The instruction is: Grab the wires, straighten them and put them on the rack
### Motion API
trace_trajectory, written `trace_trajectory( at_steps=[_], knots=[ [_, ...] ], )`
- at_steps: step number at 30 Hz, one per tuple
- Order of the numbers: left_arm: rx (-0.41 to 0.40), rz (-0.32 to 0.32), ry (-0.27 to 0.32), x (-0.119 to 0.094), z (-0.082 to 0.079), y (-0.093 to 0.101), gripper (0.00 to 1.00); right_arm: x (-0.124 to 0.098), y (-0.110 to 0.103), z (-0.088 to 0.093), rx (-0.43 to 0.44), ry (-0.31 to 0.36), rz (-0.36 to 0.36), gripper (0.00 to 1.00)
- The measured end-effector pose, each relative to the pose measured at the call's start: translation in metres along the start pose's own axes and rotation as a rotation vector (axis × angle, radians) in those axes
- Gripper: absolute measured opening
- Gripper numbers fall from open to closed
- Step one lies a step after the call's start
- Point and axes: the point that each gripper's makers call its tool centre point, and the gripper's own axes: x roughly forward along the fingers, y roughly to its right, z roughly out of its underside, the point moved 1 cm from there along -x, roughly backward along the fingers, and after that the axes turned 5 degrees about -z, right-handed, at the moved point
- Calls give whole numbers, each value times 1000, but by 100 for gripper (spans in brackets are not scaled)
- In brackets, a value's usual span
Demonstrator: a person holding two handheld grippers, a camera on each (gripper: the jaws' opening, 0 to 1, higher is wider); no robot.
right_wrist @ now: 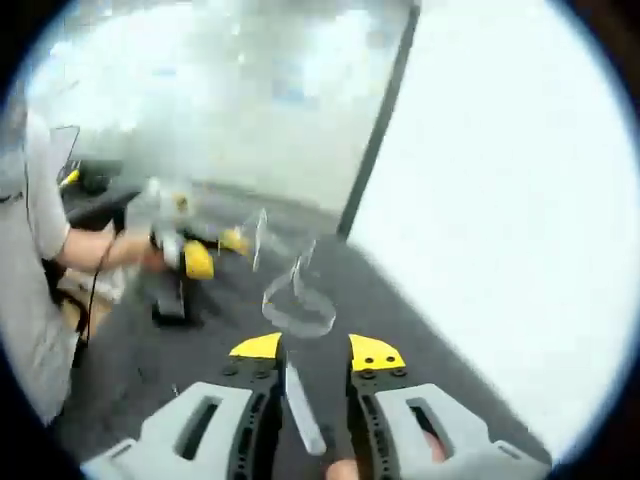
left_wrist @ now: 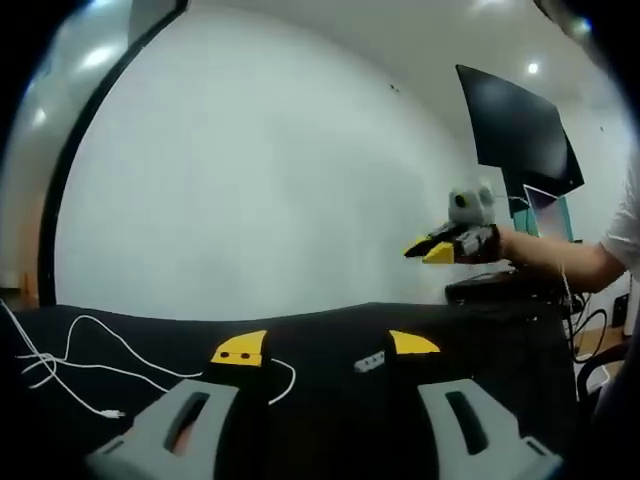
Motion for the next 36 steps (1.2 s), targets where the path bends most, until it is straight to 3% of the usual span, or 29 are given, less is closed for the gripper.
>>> trace_trajectory(
  at_steps=[2, 3, 5, 9, 11, 13, 15, 18, 20, 23, 25, 26, 27, 28, 29, 30, 31, 33, 35, 36],
  knots=[
    [2, -1, 4, 0, -1, 1, 44, -29, -6, -37, 18, 154, 93, 22],
    [1, -1, 4, 0, -1, 2, 44, -50, -5, -49, 37, 210, 183, 24],
    [3, -6, 6, 0, -1, 1, 44, -81, -13, -59, 112, 303, 254, 22],
    [-22, -22, 7, 0, -2, -4, 46, -135, -22, -72, 167, 437, 374, 29],
    [-27, -25, 11, 1, -3, -7, 47, -159, -25, -75, 142, 443, 426, 34],
    [-24, -27, 16, 1, -4, -7, 47, -191, -24, -72, 40, 337, 582, 26],
    [-24, -26, 12, 2, -3, -7, 47, -208, -20, -56, 90, 217, 679, 11],
    [-13, -21, 6, 3, -1, -6, 47, -217, -30, -20, 209, -9, 728, 9],
    [-6, -18, -2, 4, 0, -5, 47, -222, -50, 10, 204, -230, 712, 6],
    [9, -17, -21, 5, 4, -4, 47, -231, -70, 51, 136, -486, 693, 2],
    [15, -13, -20, 6, 4, -4, 47, -231, -98, 86, 53, -687, 558, 0],
    [16, -12, -14, 5, 3, -4, 47, -234, -110, 105, 74, -793, 497, 0],
    [15, -9, -10, 5, 2, -3, 47, -236, -116, 117, 64, -849, 443, 0],
    [13, -6, -8, 5, 1, -3, 47, -232, -113, 119, 78, -803, 468, 0],
    [11, -5, -6, 5, 1, -3, 47, -229, -110, 122, 178, -733, 514, 0],
    [13, -6, -5, 5, 1, -3, 47, -227, -115, 129, 267, -727, 519, 0],
    [16, -6, -6, 5, 1, -3, 47, -225, -117, 132, 265, -739, 482, 1],
    [17, -7, -9, 5, 2, -3, 47, -220, -114, 138, 273, -749, 486, 3],
    [18, -6, -10, 4, 2, -3, 47, -212, -120, 147, 271, -789, 407, 5],
    [22, -7, -11, 4, 2, -2, 47, -210, -121, 152, 304, -796, 407, 6]
  ],
)
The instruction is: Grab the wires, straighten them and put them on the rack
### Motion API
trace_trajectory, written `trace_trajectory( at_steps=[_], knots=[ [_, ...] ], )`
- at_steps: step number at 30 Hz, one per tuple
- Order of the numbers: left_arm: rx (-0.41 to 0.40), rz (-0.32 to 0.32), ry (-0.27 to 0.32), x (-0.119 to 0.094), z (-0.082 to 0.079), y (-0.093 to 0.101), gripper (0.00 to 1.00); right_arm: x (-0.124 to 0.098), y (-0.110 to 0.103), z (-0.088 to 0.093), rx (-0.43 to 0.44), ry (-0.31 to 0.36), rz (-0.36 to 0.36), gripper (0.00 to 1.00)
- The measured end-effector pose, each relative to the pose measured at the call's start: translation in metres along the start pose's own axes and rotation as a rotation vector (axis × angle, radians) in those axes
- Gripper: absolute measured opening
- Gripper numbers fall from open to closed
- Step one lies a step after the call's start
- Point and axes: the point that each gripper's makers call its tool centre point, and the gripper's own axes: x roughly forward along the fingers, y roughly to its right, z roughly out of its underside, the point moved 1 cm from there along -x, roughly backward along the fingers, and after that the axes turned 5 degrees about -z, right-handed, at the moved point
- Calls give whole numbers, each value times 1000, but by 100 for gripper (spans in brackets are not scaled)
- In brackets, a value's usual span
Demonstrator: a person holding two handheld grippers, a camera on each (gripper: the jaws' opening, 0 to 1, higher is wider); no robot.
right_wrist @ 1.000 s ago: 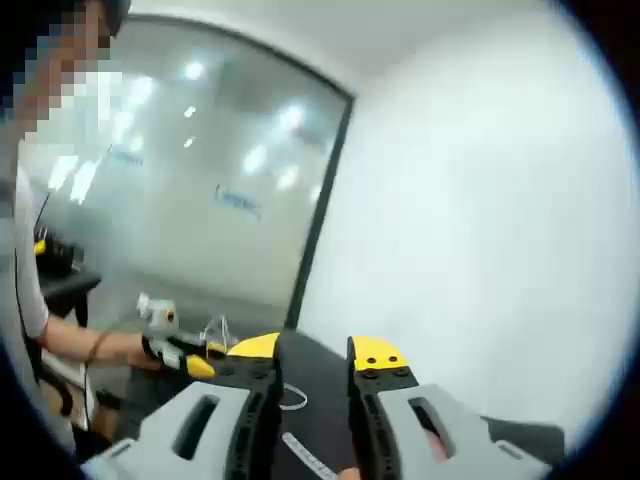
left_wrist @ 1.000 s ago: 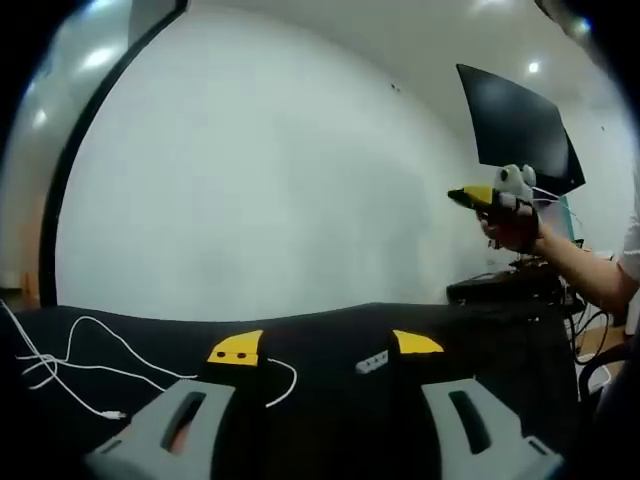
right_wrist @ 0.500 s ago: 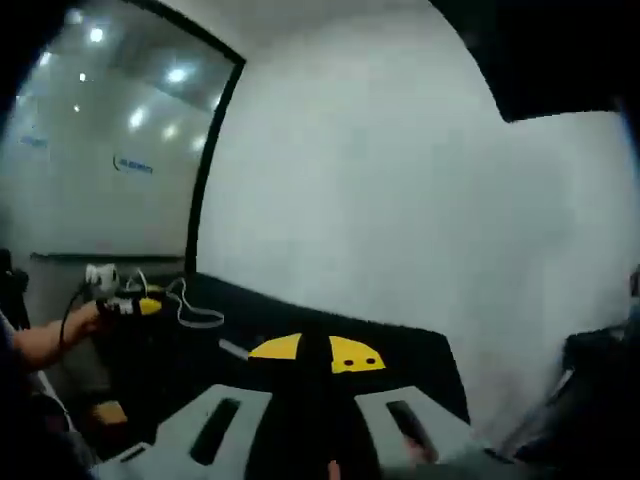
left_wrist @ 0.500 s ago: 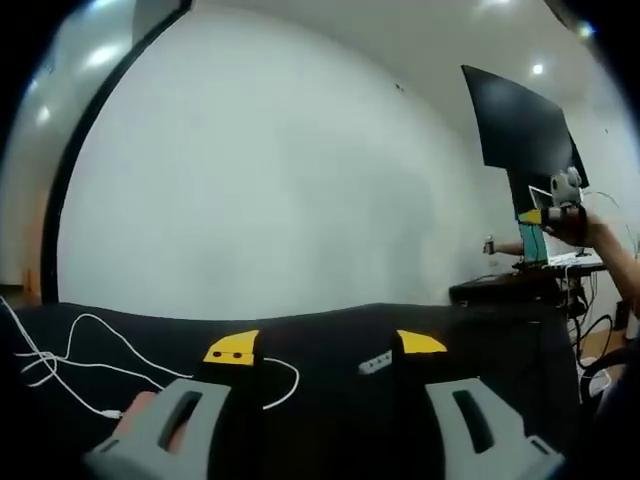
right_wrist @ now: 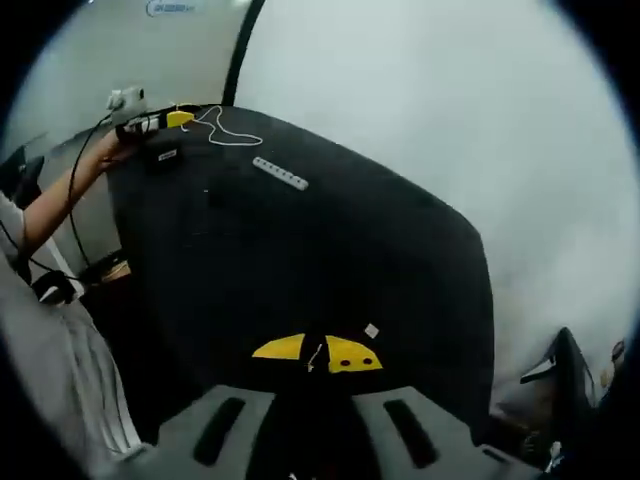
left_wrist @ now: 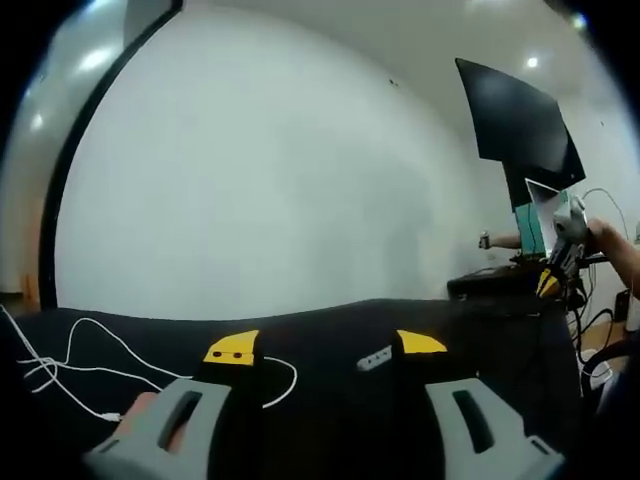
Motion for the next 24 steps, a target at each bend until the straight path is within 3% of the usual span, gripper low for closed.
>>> trace_trajectory(
  at_steps=[2, 5, 8, 11, 12, 14, 15, 18, 24],
  knots=[
    [14, -2, -3, 0, 1, 1, 47, 8, 3, 2, 16, -20, -4, 7],
    [24, 0, -11, 2, 2, 1, 47, 16, 18, 5, 109, -35, 39, 9],
    [17, 8, -14, 1, 2, 4, 47, 29, 33, 10, 61, -70, 60, 10],
    [16, 9, -9, 0, 1, 4, 46, 38, 23, 11, 110, -69, 13, 8],
    [15, 9, -9, 0, 1, 4, 46, 39, 22, 11, 92, -67, 2, 1],
    [18, 8, -13, 0, 2, 4, 46, 32, 23, 9, 2, -71, 12, 1],
    [18, 8, -13, 1, 2, 4, 46, 29, 27, 7, 14, -69, 20, 1],
    [17, 8, -18, 1, 3, 4, 46, 3, 39, -9, 107, 20, 73, 1],
    [22, 3, -21, 1, 3, 5, 45, -36, 49, -21, 22, 55, 206, 1]
  ],
)
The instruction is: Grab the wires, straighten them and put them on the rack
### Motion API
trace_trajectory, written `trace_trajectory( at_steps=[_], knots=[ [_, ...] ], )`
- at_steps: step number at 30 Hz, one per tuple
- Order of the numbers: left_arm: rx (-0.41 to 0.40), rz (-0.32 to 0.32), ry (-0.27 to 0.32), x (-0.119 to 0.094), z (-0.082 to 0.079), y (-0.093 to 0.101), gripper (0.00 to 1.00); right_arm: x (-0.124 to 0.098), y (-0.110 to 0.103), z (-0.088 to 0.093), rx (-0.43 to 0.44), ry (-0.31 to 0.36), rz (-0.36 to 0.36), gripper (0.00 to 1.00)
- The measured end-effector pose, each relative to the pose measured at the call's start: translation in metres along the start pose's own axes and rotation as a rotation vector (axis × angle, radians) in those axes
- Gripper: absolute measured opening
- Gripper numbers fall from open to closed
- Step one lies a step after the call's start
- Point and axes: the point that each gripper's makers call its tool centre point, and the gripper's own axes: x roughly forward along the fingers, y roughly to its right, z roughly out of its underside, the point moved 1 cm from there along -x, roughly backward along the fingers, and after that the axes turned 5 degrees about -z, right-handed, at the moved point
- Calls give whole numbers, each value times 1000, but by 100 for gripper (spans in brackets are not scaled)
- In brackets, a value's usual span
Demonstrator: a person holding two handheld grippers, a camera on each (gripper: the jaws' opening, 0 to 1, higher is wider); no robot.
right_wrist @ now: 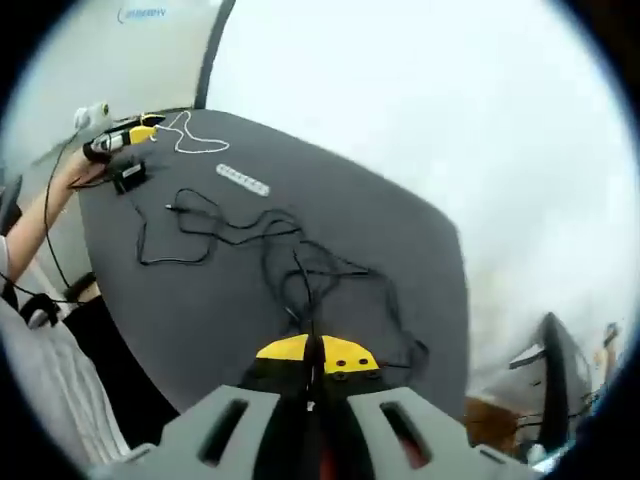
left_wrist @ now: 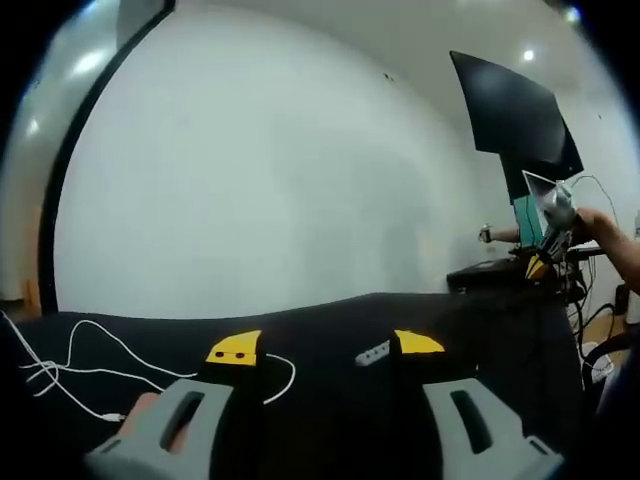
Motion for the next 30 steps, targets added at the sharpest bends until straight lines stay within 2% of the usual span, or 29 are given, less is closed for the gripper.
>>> trace_trajectory(
  at_steps=[1, 2, 3, 4, 5, 7, 8, 10, 11, 13, 14, 15, 17, 18, 19, 20, 21, 22, 23, 24, 25, 27, 29, 30],
  knots=[
    [-1, 0, -2, 0, 0, 0, 45, -3, 2, -3, -30, 6, 16, 1],
    [-2, 0, -2, 0, 0, 0, 45, -10, 7, -11, -122, 17, 71, 1],
    [-1, -1, -1, 0, 0, 0, 45, -19, 16, -18, -253, 5, 166, 1],
    [1, -5, -4, 0, 1, -1, 45, -27, 20, -22, -384, -30, 222, 1],
    [7, -14, -12, 1, 2, -3, 44, -35, 17, -21, -411, -59, 240, 1],
    [10, -18, -11, 0, 2, -3, 42, -49, 14, -42, -372, 75, 246, 1],
    [3, -19, 0, 0, -1, -3, 42, -56, 11, -49, -384, 112, 244, 1],
    [0, -20, 5, -1, -2, -4, 42, -70, 9, -61, -450, 133, 259, 1],
    [-1, -20, 7, 0, -2, -4, 42, -78, 11, -70, -500, 150, 292, 1],
    [1, -15, 10, -1, -3, -3, 43, -91, 9, -86, -639, 165, 337, 1],
    [11, -9, 8, 0, -3, -1, 43, -96, 3, -91, -720, 156, 320, 1],
    [18, -6, 6, 0, -3, 0, 43, -99, 0, -92, -754, 142, 299, 1],
    [25, 5, 19, -1, -6, 4, 43, -111, -2, -94, -934, 97, 276, 1],
    [28, 6, 30, -2, -9, 5, 43, -117, -4, -90, -914, 75, 240, 1],
    [32, 5, 38, -2, -10, 6, 42, -121, -5, -90, -896, 86, 221, 1],
    [34, 5, 38, -2, -11, 7, 42, -126, -12, -93, -921, 103, 190, 1],
    [39, 2, 30, -2, -9, 7, 42, -129, -21, -97, -1010, 109, 153, 1],
    [46, -2, 25, -2, -9, 7, 42, -129, -32, -100, -1062, 108, 112, 1],
    [50, -3, 24, -2, -8, 7, 42, -127, -44, -98, -1097, 77, 81, 1],
    [50, -2, 27, -1, -9, 7, 42, -122, -57, -100, -1212, 46, 42, 1],
    [49, 0, 30, 0, -9, 7, 42, -118, -70, -102, -1296, 47, -5, 1],
    [51, 1, 32, 0, -10, 7, 42, -111, -91, -108, -1341, 74, -116, 1],
    [55, 1, 27, 0, -9, 6, 42, -101, -99, -117, -1369, 70, -159, 1],
    [57, 0, 26, 1, -8, 6, 42, -91, -104, -119, -1405, 60, -203, 1]
  ],
)
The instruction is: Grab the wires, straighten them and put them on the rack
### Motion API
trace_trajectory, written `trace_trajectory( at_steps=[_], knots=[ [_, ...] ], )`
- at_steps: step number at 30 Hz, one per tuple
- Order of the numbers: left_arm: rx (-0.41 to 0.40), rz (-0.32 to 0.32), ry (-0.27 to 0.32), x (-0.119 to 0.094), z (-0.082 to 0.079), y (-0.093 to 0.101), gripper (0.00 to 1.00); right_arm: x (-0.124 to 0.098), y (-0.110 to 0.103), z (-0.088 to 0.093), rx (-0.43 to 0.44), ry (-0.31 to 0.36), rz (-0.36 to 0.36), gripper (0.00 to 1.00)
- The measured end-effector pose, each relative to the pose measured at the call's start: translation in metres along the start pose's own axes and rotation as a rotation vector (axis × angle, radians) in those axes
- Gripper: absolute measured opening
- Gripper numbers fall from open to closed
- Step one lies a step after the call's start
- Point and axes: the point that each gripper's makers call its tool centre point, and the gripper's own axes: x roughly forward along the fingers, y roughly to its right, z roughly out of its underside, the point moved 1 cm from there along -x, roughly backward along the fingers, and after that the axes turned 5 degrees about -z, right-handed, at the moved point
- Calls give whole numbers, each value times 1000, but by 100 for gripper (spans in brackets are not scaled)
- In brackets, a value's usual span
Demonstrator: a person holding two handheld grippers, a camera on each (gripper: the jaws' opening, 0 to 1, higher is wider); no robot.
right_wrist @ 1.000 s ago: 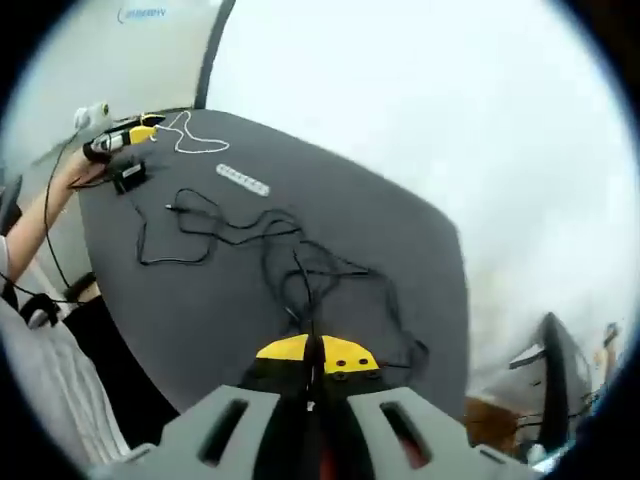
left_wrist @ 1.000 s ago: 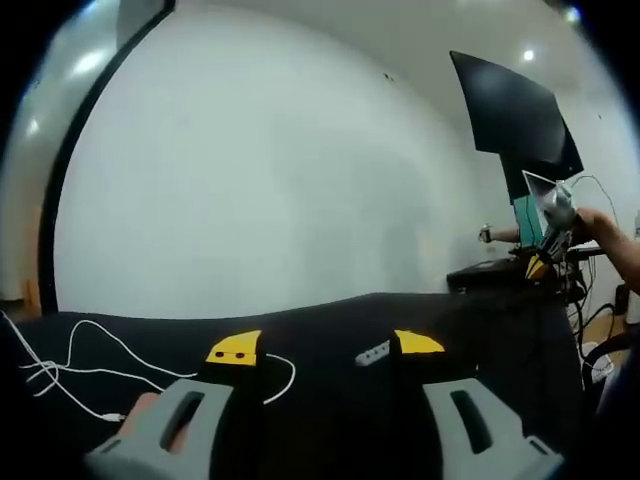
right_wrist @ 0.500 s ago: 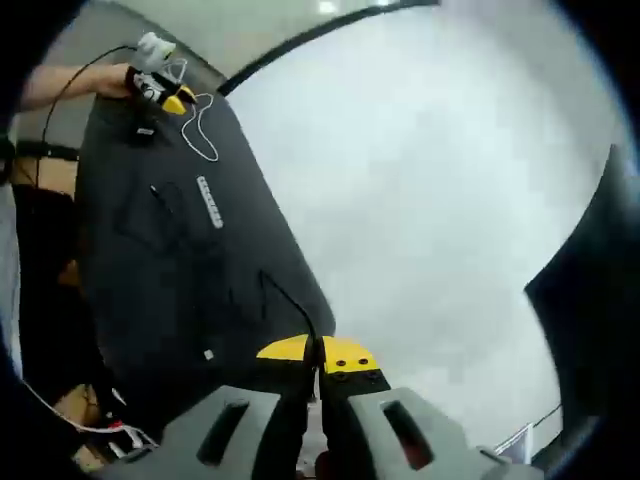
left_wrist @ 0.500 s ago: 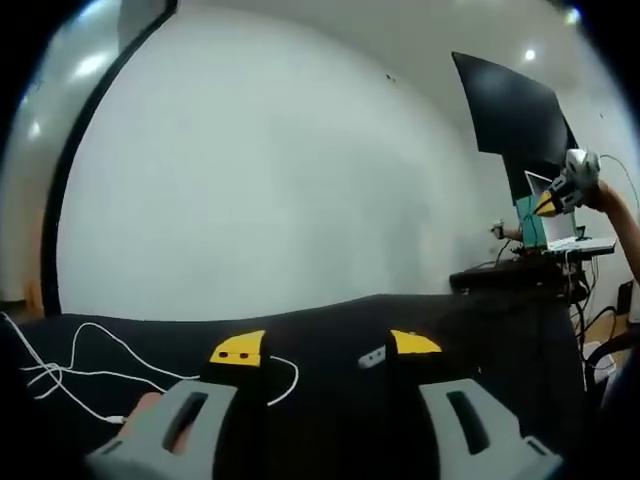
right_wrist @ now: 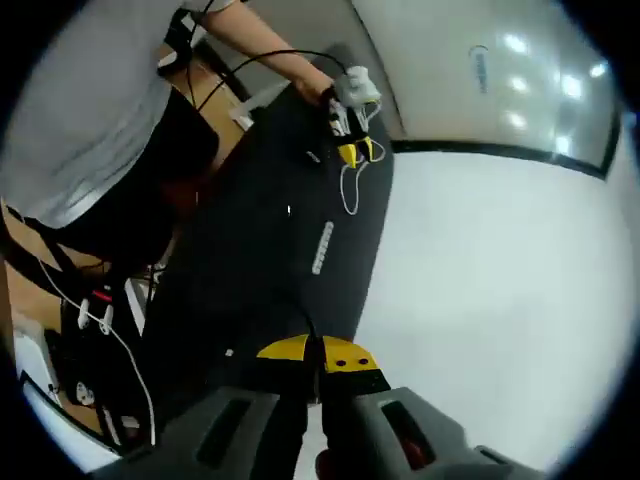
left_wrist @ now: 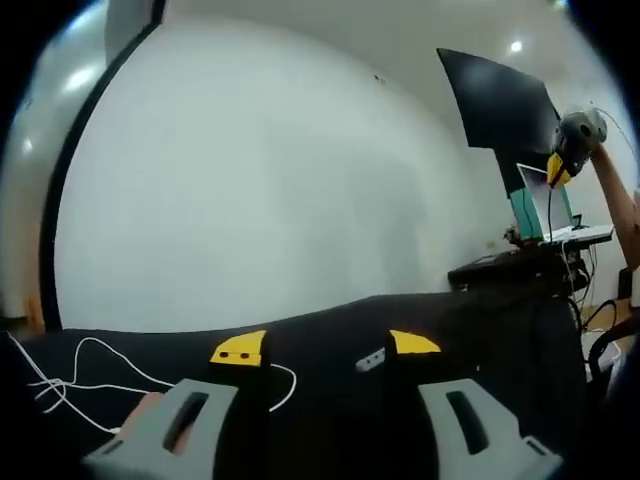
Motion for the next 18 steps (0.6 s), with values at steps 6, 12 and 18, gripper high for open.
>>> trace_trajectory(
  at_steps=[6, 12, 18],
  knots=[
    [-4, 0, 7, 0, -2, -1, 42, 70, -4, 12, -24, 58, -363, 1],
    [-16, -3, 14, -1, -3, -3, 42, 115, -6, 22, -59, 107, -751, 1],
    [-20, -9, 9, -3, -1, -4, 42, 207, 20, 28, -22, 183, -852, 2]
  ],
)
